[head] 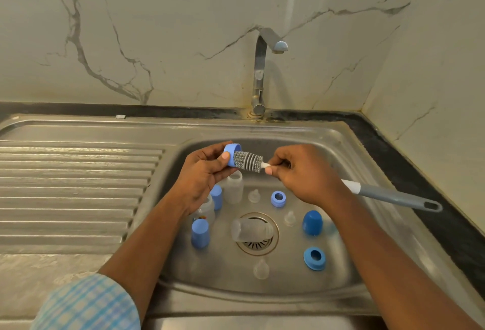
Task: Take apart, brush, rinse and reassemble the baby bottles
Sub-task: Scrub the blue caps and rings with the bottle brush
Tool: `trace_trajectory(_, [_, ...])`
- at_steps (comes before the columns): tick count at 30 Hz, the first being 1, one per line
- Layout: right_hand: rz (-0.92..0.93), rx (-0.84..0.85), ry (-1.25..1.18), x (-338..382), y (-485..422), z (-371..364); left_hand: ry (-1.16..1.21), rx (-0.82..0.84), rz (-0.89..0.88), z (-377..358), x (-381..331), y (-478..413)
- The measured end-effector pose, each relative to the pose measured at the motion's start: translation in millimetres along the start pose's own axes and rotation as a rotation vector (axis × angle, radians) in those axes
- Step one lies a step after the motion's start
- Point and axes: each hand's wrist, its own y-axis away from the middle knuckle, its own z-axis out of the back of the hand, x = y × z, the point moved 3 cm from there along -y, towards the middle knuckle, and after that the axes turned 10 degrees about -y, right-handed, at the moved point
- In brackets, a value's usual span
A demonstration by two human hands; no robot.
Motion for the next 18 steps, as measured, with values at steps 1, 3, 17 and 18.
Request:
trace_trajectory(1, [-0.003, -0.038, -0.032, -2.2, 0.3, 1.5, 0.008, 0.025, 0.005, -2.4, 0.7, 0.5])
trace_trajectory(3, [-0.021, -0.084, -0.055, -5.8, -1.0, 0.3, -0.027, 0.048, -0.012, -6.2, -0.1, 3.1])
trace_trajectory(17, [-0.053, -0.085, -0.110, -13.6, -2.7, -5.1, -0.071, 0.028, -0.017, -7.5, -1.6, 6.9])
trace_trajectory(18, [-0.069, -0.076, -0.103, -15.2, -4.0, -6.6, -0.085, 0.022, -0.028, -7.6, -1.6, 7.3])
